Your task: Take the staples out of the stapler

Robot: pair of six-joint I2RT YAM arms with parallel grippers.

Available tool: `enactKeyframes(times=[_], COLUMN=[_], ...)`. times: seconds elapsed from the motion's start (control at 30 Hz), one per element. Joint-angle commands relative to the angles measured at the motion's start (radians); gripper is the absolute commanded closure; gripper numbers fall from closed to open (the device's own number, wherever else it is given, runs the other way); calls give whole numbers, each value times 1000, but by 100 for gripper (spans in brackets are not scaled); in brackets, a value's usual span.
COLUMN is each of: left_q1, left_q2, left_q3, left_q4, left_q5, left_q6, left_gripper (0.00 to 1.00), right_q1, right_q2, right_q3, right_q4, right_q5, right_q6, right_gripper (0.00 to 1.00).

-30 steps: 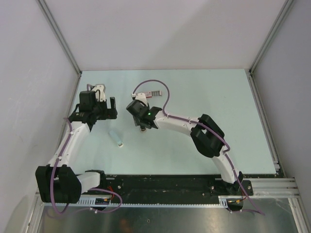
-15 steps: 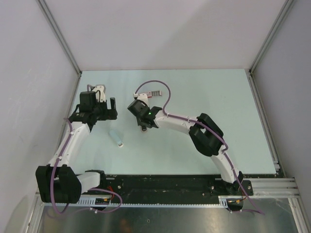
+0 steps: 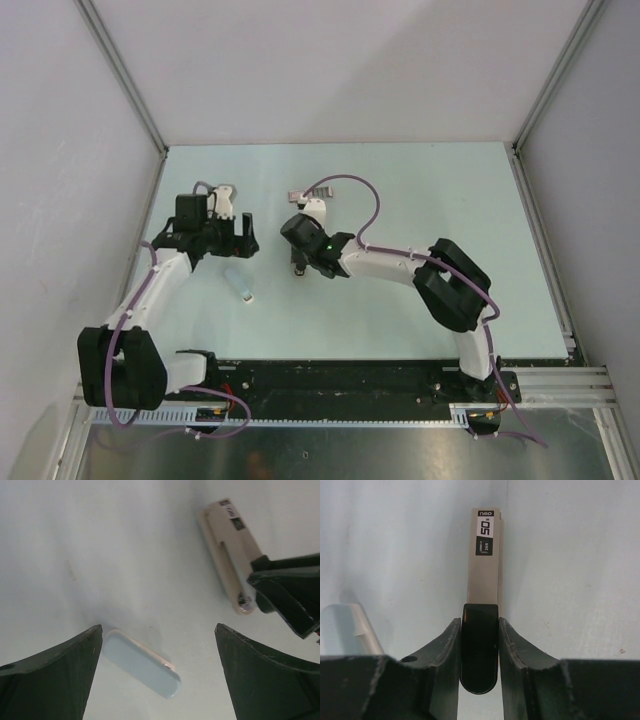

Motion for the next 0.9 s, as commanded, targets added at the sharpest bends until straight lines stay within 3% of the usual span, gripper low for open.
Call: enactKeyframes(times=[0.0, 0.2, 0.43, 0.7, 0.87], left_q1=[-36, -41, -50, -61, -64], left_q2=[-4, 63, 124, 143, 147], left_q3=[-11, -14, -14, 11, 18], left_q4=[19, 19, 19, 19, 20], left_q5=[224, 356, 403, 431, 440], left_q6=[116, 127, 143, 171, 252], left_gripper=[1, 1, 9, 27, 45], right_q1=[19, 32, 34, 29, 24], right_q2=[-139, -197, -237, -241, -259], right_q3=[-33, -45, -54, -80, -104], right_q4=[236, 321, 352, 370, 381], right_q5=[38, 35, 34, -11, -33], right_q6=[125, 176, 208, 250, 264], right_gripper=[100, 100, 100, 100, 100])
